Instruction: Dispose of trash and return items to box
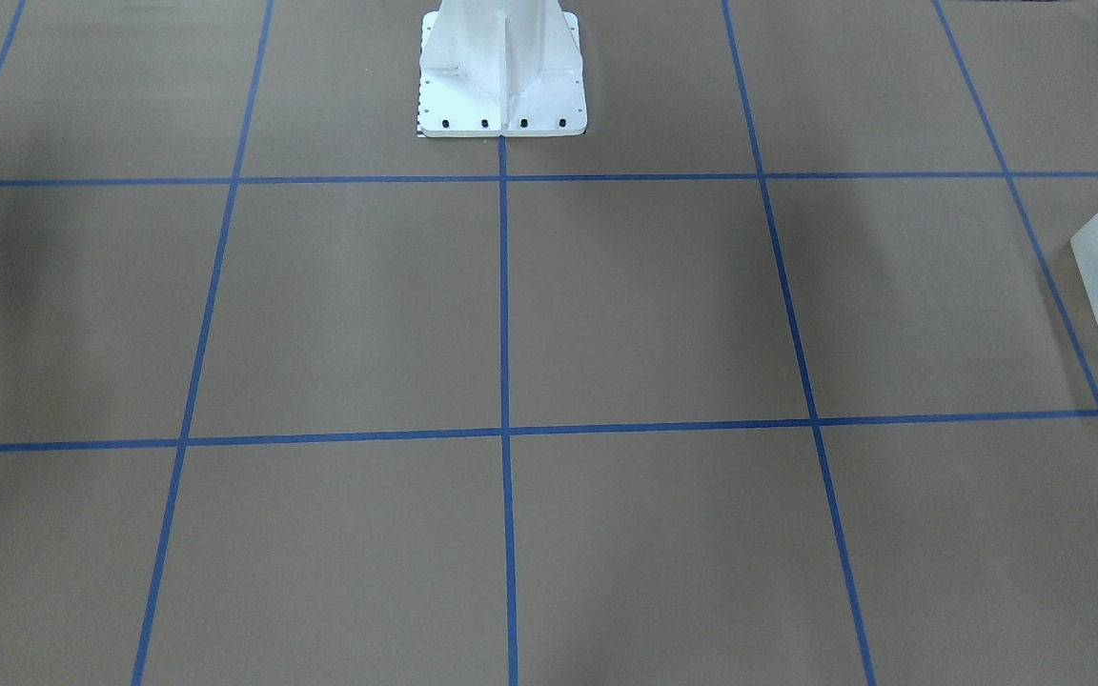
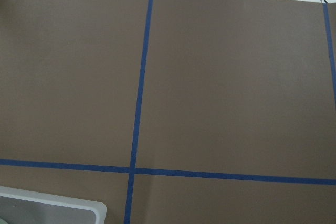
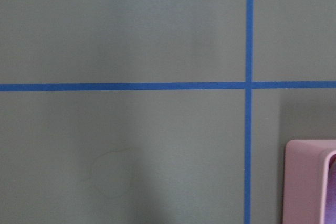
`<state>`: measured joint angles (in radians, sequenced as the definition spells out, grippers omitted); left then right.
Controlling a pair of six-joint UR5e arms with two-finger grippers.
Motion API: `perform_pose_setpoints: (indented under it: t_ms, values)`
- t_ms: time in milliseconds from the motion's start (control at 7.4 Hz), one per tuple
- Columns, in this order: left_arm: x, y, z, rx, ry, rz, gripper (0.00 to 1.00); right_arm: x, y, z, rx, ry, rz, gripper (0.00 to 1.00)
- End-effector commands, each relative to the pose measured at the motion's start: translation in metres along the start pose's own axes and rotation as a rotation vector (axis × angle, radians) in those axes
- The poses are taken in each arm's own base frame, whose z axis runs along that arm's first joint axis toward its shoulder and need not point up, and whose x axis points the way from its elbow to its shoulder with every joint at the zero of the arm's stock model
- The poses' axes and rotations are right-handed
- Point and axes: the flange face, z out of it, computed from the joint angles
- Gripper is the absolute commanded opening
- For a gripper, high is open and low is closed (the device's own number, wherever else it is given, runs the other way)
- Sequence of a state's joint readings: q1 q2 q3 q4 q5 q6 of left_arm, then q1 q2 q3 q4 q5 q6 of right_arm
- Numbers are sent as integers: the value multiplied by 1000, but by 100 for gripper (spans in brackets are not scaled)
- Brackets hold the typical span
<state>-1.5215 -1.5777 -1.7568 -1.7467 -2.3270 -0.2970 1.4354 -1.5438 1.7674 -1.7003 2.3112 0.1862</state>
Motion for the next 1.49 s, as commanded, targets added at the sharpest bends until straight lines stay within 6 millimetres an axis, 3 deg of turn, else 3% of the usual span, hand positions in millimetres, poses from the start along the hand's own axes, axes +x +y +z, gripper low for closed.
perform_pose_setpoints:
  t_ms: [0,270,541,946,1351]
  values:
    - [-30,36,21,-54,-24,-18,99,100,6,18,-34,-64,5,100]
    - [-57,49,26,-65,-38,36,99,113,9,13,-24,-58,23,100]
    - [-101,58,38,-88,-39,24,99,112,9,10,-18,-56,34,100]
    - [-90,46,29,-64,-41,45,99,117,15,12,-20,-56,44,100]
    - [-82,48,19,-47,-44,69,99,117,15,11,-23,-52,50,100]
